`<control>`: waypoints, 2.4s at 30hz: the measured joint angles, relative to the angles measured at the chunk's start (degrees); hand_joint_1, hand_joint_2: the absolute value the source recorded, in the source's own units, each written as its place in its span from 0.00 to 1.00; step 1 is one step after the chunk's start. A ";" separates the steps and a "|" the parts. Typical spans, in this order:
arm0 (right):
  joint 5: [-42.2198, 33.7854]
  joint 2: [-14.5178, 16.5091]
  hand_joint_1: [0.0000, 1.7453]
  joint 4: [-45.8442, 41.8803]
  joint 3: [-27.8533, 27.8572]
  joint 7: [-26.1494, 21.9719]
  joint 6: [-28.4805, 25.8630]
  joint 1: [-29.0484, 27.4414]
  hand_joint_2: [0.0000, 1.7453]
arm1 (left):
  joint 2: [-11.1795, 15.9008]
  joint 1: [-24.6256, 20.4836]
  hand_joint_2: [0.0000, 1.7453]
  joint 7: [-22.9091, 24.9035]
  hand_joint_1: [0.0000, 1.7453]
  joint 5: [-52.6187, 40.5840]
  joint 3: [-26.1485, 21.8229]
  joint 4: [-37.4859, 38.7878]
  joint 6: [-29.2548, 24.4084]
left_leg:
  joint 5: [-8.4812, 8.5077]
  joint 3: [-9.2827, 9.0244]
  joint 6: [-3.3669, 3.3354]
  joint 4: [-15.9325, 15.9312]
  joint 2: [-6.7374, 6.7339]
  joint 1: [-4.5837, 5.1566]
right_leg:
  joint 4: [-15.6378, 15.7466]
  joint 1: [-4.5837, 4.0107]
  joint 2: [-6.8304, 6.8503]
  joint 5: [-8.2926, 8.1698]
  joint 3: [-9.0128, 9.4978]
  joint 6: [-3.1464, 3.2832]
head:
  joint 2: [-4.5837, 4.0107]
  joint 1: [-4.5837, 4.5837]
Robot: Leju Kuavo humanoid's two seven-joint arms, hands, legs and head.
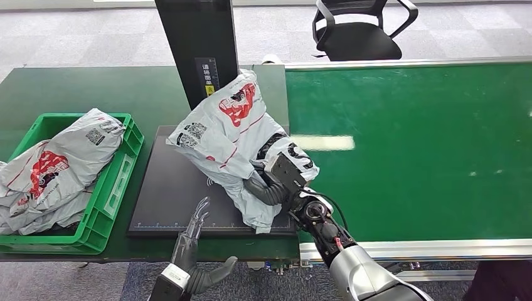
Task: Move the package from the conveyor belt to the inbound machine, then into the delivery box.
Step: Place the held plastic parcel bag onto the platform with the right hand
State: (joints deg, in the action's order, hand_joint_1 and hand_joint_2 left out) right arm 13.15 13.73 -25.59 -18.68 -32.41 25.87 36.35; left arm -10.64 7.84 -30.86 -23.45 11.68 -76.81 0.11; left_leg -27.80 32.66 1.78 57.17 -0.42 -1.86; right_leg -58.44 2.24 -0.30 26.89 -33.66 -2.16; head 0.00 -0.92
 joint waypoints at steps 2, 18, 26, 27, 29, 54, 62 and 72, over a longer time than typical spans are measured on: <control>-1.27 -0.23 1.00 0.00 -1.71 0.07 0.23 0.00 1.00 | 0.00 -0.01 1.00 0.00 0.00 0.09 0.01 0.00 0.00 | 0.00 0.00 0.00 0.00 0.00 0.00 | 0.00 0.00 0.00 0.00 0.00 0.00 | 0.00 0.00; -5.30 -0.47 1.00 -0.30 -13.76 -0.59 7.36 0.50 1.00 | 0.00 0.08 1.00 0.20 0.00 0.22 -0.01 0.00 0.58 | 0.00 0.00 0.00 0.00 0.00 0.00 | 0.00 0.00 -0.02 0.00 0.01 0.00 | 0.00 0.00; -7.98 -1.01 0.99 -0.45 -15.39 0.75 2.39 0.50 1.00 | -0.02 0.13 1.00 0.25 0.00 0.22 -0.01 -0.01 1.01 | 0.00 -0.01 0.00 0.00 0.01 0.00 | 0.00 0.00 -0.02 0.00 0.01 0.00 | 0.00 0.02; -8.37 -1.09 0.77 -0.46 -15.47 1.15 1.59 0.49 1.00 | -0.02 0.14 1.00 0.25 0.00 0.21 -0.01 -0.03 1.02 | 0.00 0.00 0.00 0.00 0.01 0.00 | 0.00 0.00 -0.02 0.00 0.01 0.00 | 0.00 0.02; -9.35 -1.27 0.27 -0.46 -15.55 2.10 -0.41 0.49 1.00 | -0.02 0.20 1.00 0.29 0.00 0.14 -0.01 -0.21 1.04 | 0.00 0.00 0.00 0.00 0.01 0.00 | 0.00 0.00 -0.02 0.00 0.01 0.00 | 0.00 0.02; -21.85 -9.02 0.00 -48.60 -3.68 -4.73 -24.73 -28.37 1.00 | 0.27 6.23 1.00 -0.04 0.00 0.29 -2.12 -10.39 -2.19 | -0.19 -0.04 0.07 -0.03 -0.13 0.00 | 0.02 0.00 -0.10 0.14 0.01 0.04 | 0.00 0.01; -21.83 -9.57 0.00 -52.59 -2.99 -4.70 -24.62 -29.83 1.00 | 0.26 6.35 1.00 -0.04 0.00 0.28 -2.60 -10.95 -2.19 | -0.16 -0.15 0.05 -0.03 -0.11 0.00 | 0.02 0.00 -0.10 0.12 0.13 0.04 | 0.00 0.02; -21.67 -9.45 0.00 -56.58 -1.70 -6.98 -25.35 -33.29 1.00 | 0.13 7.18 1.00 -1.08 0.00 -0.25 -2.96 -12.58 -5.29 | -0.18 -0.11 0.06 -0.02 0.02 0.00 | 0.02 0.00 -0.05 0.14 0.10 0.03 | 0.00 0.01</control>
State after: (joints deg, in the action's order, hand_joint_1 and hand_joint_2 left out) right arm -8.51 4.27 -82.17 -20.38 -39.39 0.51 3.06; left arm -10.52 15.02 -31.94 -23.70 8.73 -89.38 -5.18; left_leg -27.98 32.55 1.84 57.15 -0.41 -1.86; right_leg -58.42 2.24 -0.35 27.03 -33.56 -2.12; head 0.00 -0.91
